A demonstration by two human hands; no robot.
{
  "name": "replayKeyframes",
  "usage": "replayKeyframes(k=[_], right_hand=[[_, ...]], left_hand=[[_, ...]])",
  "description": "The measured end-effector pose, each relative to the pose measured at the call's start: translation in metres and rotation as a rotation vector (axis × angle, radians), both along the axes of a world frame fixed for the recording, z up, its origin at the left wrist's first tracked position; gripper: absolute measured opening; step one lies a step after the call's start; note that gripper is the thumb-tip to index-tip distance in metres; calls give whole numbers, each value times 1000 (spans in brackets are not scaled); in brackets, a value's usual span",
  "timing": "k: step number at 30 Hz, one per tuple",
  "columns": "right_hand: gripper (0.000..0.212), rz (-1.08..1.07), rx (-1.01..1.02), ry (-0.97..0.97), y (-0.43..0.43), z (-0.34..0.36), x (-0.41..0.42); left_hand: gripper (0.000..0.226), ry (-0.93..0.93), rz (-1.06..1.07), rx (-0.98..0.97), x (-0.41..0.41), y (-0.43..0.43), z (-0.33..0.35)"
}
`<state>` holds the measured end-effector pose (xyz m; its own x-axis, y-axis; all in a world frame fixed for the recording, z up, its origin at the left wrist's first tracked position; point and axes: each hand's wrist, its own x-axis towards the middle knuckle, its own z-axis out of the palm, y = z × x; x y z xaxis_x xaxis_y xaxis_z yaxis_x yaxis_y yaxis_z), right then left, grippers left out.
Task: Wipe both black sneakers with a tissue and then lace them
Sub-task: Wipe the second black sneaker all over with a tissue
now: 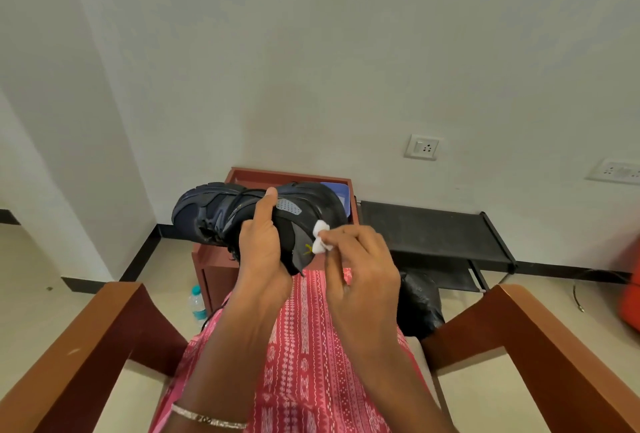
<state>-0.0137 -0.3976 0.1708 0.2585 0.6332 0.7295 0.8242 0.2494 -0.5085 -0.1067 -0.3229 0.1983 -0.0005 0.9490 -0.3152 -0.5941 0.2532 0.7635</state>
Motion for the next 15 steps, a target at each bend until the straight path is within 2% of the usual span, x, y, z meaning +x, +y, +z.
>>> replayKeyframes(k=[4,10,15], right_hand=[[20,22,26,8,10,11,7],[21,-16,-16,-165,42,32,9],[21,22,71,-188,19,9,11]], left_hand=[[37,4,-32,7,3,-2,1],[28,25,-73,26,8,-6,-1],[34,14,-38,11,0,-3,-1]])
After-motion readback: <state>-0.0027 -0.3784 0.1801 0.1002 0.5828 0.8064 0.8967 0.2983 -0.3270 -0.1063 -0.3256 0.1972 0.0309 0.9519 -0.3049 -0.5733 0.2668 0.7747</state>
